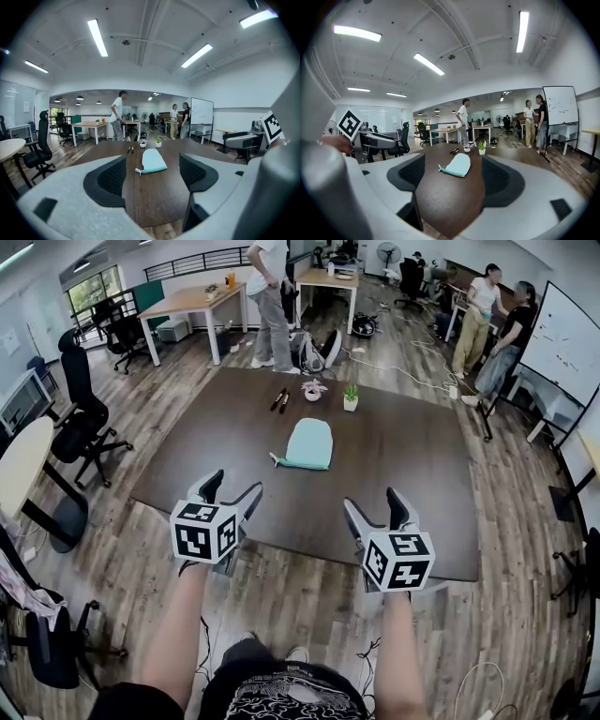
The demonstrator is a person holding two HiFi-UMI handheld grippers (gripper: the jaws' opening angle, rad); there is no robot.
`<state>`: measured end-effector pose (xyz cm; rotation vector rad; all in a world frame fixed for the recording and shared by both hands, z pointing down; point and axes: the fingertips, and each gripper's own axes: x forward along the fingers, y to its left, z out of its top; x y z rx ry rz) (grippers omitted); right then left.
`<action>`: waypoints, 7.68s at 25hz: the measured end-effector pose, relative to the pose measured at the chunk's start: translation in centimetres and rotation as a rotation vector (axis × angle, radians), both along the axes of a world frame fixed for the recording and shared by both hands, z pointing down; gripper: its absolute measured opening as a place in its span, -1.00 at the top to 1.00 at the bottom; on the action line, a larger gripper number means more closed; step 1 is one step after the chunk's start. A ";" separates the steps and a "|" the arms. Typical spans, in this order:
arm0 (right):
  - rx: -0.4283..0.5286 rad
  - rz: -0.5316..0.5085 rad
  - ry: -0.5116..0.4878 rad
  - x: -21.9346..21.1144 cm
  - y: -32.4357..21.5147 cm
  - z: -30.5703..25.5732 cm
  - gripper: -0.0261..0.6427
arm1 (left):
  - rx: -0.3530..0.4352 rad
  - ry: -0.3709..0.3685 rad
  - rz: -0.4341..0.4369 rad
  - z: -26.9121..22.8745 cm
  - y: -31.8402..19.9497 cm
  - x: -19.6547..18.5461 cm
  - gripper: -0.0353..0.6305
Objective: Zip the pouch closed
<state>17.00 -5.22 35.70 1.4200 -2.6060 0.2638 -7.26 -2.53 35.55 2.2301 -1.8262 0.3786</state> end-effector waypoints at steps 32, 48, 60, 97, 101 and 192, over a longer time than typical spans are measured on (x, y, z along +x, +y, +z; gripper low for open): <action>-0.023 0.164 0.072 -12.4 -15.8 0.1 -0.17 | -0.021 0.055 0.199 1.7 -19.8 -11.6 -0.09; -0.033 0.285 0.090 -14.8 -19.3 -0.1 -0.17 | -0.039 0.081 0.318 2.9 -25.5 -13.3 -0.09; -0.034 0.300 0.099 -14.2 -20.0 0.3 -0.17 | -0.043 0.086 0.332 3.2 -26.6 -12.4 -0.09; -0.086 0.169 0.063 -9.9 -22.5 3.8 -0.16 | -0.112 -0.040 0.395 6.5 -27.8 -5.2 -0.09; -0.107 0.164 0.061 -10.9 -22.1 5.0 -0.16 | -0.128 -0.072 0.447 7.7 -27.8 -4.9 -0.09; -0.299 0.280 -0.019 -14.7 -18.7 14.8 -0.13 | -0.387 -0.114 1.051 19.4 -24.7 0.1 0.82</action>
